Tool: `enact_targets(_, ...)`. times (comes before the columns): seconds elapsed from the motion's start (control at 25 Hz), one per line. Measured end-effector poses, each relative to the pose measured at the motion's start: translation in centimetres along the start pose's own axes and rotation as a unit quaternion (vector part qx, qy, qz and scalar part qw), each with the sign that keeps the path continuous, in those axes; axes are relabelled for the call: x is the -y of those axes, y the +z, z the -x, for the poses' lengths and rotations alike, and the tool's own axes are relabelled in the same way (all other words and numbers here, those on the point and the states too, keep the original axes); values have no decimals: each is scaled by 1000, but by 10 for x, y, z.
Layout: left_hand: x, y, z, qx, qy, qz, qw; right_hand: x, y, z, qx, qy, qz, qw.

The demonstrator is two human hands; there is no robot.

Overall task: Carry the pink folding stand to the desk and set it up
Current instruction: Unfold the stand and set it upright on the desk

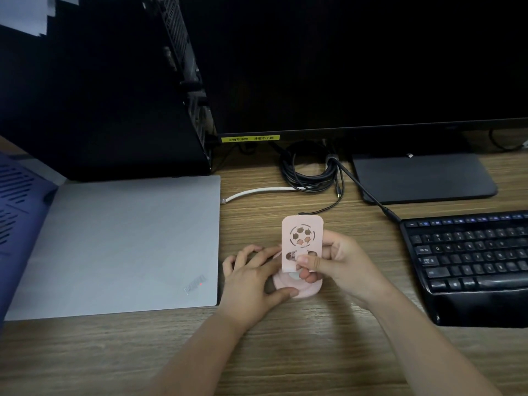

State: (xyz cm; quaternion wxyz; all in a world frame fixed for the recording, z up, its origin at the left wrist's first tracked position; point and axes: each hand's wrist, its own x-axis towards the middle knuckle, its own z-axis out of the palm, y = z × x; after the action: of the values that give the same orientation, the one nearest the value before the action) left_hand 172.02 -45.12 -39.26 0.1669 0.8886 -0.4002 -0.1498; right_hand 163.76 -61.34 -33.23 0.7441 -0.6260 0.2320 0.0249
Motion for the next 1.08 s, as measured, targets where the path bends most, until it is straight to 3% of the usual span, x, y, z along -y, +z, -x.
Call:
enact_targets(0.28, 1, 0, 0, -10, 3, 10, 1000, -3, -4, 2, 2, 32, 27, 999)
enact_targets(0.44, 2, 2, 1, -14, 5, 14, 1000, -5, -9, -1, -65, -79, 161, 982)
enact_targets(0.64, 1, 3, 1, -16, 3, 14, 1000, 0, -1, -6, -56, -116, 29, 991)
enact_targets(1.08, 3, 5, 2, -27, 4, 21, 999, -19, 4, 18, -57, -125, 19, 990)
